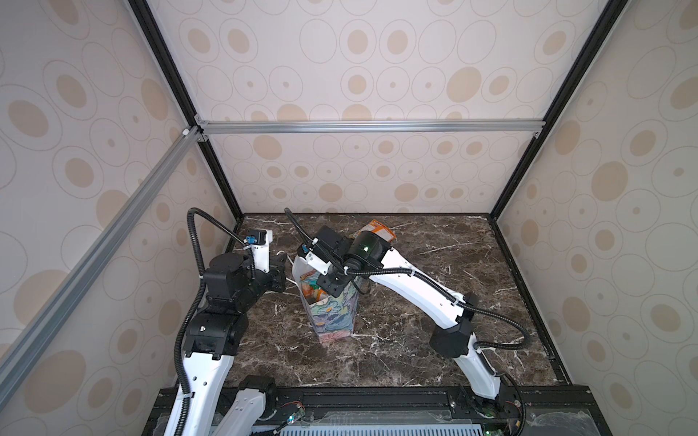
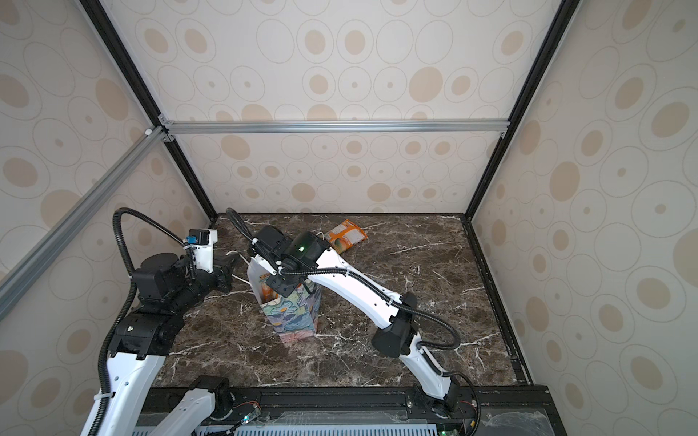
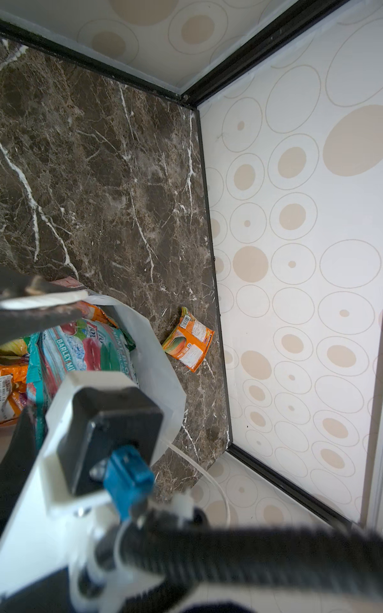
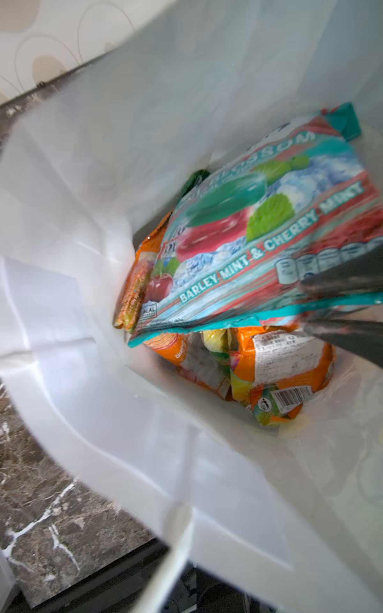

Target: Place the snacks into the paper bag

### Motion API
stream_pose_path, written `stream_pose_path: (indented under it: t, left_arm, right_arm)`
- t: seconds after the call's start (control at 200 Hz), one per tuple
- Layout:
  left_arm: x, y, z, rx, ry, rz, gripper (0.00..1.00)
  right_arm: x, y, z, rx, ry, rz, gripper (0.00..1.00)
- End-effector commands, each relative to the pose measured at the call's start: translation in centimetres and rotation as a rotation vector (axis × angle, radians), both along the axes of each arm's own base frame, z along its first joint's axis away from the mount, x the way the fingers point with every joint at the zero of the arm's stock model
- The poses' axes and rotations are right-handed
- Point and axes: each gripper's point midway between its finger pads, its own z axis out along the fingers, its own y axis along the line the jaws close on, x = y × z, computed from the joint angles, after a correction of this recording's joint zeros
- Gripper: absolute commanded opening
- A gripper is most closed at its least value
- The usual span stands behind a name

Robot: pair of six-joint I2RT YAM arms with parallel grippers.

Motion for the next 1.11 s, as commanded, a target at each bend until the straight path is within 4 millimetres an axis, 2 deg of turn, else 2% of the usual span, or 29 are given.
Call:
stream_pose_path:
  t: [0.0,0.06,0.14,0.25,0.34,0.38,0.42,0.48,0.585,0.6,0.7,0.775,0.885,1.015,1.1]
  left_arm:
    - [-0.1,-0.3,2.3,-0.007,-0.066,-0.019,0.00]
    - [-0.2,-0.2,2.3,-0.004,-0.065,-0.015,0.00]
    - [-0.2,-0.1,2.2,0.004,-0.064,-0.007,0.00]
    - [-0.2,0.2,2.0,0.016,-0.059,0.007,0.00]
    - [0.0,0.4,1.9,0.021,-0.057,0.015,0.00]
    - [0.0,0.4,2.0,0.023,-0.059,0.020,0.00]
    - [0.1,0.5,1.9,0.025,-0.058,0.021,0.00]
    - [0.2,0.5,1.9,0.027,-0.057,0.025,0.00]
    - [0.3,0.6,1.9,0.026,-0.058,0.028,0.00]
    - [0.3,0.5,1.8,0.026,-0.056,0.028,0.00]
    - [0.4,0.7,1.5,0.028,-0.048,0.034,0.00]
    - [0.4,0.8,1.3,0.030,-0.045,0.043,0.00]
    - [0.4,0.9,1.1,0.026,-0.041,0.051,0.00]
    - [0.4,0.8,0.9,0.014,-0.037,0.047,0.00]
    - [0.4,0.8,0.8,0.009,-0.036,0.050,0.00]
  right_arm:
    - [-0.9,-0.6,-2.8,-0.076,0.094,0.018,0.18]
    - [-0.8,-0.4,-2.6,-0.068,0.088,0.022,0.18]
    - [-0.5,-0.1,-0.8,-0.019,0.055,0.027,0.18]
    - [-0.3,0.7,4.4,0.128,-0.037,0.036,0.19]
    - [-0.3,0.8,9.4,0.263,-0.134,0.039,0.23]
    - [-0.2,0.8,11.0,0.310,-0.169,0.035,0.24]
    - [-0.3,0.3,13.4,0.371,-0.216,0.032,0.29]
    - [0.0,-0.7,16.3,0.440,-0.296,0.007,0.30]
    - [1.6,-3.5,19.6,0.490,-0.436,-0.082,0.32]
    - [2.0,-4.0,19.0,0.472,-0.438,-0.098,0.33]
    - [4.4,-7.7,19.0,0.480,-0.454,-0.215,0.37]
    - [5.7,-10.5,18.6,0.510,-0.447,-0.286,0.41]
    - [7.1,-14.6,17.9,0.591,-0.415,-0.388,0.41]
    - [8.1,-18.5,15.7,0.676,-0.351,-0.490,0.41]
    - [8.5,-20.2,13.8,0.681,-0.323,-0.541,0.43]
